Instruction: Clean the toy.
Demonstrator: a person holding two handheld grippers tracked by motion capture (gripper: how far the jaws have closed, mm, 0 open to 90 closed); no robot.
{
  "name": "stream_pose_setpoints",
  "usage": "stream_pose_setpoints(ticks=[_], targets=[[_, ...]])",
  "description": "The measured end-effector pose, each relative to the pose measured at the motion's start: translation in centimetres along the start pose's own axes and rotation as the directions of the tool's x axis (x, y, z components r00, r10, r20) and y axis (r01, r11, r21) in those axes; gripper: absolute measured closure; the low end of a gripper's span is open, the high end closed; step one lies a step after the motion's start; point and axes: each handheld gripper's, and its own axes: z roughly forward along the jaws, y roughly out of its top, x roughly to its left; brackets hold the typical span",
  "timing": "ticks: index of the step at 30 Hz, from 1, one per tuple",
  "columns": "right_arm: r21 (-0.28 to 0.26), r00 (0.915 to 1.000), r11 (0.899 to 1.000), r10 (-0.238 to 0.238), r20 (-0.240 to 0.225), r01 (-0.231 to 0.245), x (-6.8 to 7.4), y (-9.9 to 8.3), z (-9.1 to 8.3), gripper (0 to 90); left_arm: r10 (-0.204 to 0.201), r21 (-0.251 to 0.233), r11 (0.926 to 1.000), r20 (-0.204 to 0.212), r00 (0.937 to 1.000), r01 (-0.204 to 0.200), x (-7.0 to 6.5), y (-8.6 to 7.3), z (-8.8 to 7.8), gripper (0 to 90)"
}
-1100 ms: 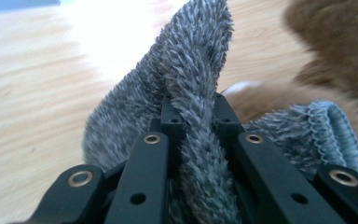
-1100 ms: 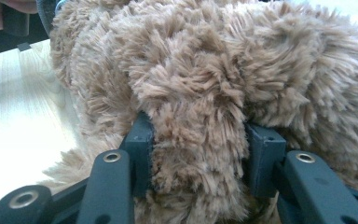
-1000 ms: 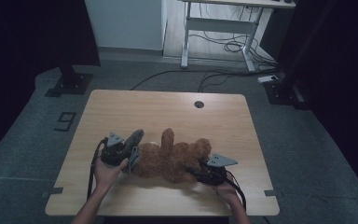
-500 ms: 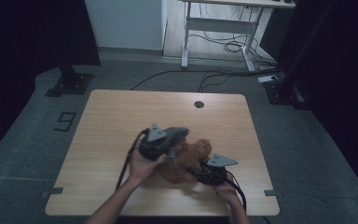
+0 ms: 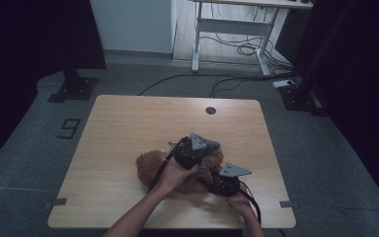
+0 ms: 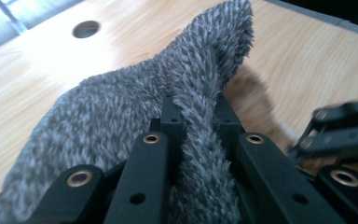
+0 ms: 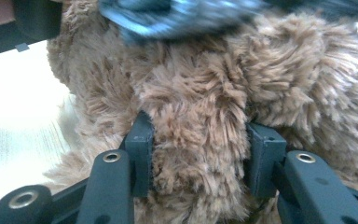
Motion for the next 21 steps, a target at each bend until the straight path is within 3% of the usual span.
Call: stream_pose_setpoints(ticks=[3, 6, 8, 10, 16, 19, 21], targets=[[0.002, 1.0, 1.0, -0.002, 0.001, 0.002, 0.0, 0.0, 0.0, 53.0, -0.02, -0.02, 0.9996, -0.029, 0.9994, 0.019, 1.2, -1.4, -1.7, 78.7], [-0.003, 1.0, 1.0, 0.005, 0.0, -0.005, 0.0, 0.0, 0.0, 53.0, -0.065, -0.035, 0.9974, -0.054, 0.9965, 0.063, 3.0, -3.1, -3.2, 78.5], [-0.005, 1.0, 1.0, 0.008, -0.002, -0.008, 0.0, 0.0, 0.0, 53.0, -0.118, -0.061, 0.9913, -0.022, 0.9928, 0.116, 4.3, -4.1, -4.3, 78.6], [-0.004, 1.0, 1.0, 0.008, -0.004, -0.008, 0.0, 0.0, 0.0, 53.0, -0.144, -0.086, 0.9858, 0.006, 0.9895, 0.144, 5.2, -4.8, -5.3, 78.6], [-0.004, 0.9999, 1.0, 0.012, -0.002, -0.012, 0.0, -0.1, 0.0, 52.9, -0.156, -0.118, 0.9816, -0.043, 0.9868, 0.15, 6.5, -5.7, -7.5, 78.3], [-0.004, 0.9999, 1.0, 0.014, -0.004, -0.014, -0.1, -0.1, 0.0, 52.8, -0.174, -0.103, 0.981, -0.087, 0.9809, 0.165, 7.6, -6.6, -8.0, 78.3], [-0.004, 0.9999, 1.0, 0.015, -0.005, -0.015, -0.2, -0.1, -0.1, 52.8, -0.203, -0.087, 0.9767, -0.083, 0.9756, 0.196, 8.6, -7.4, -8.0, 78.3]])
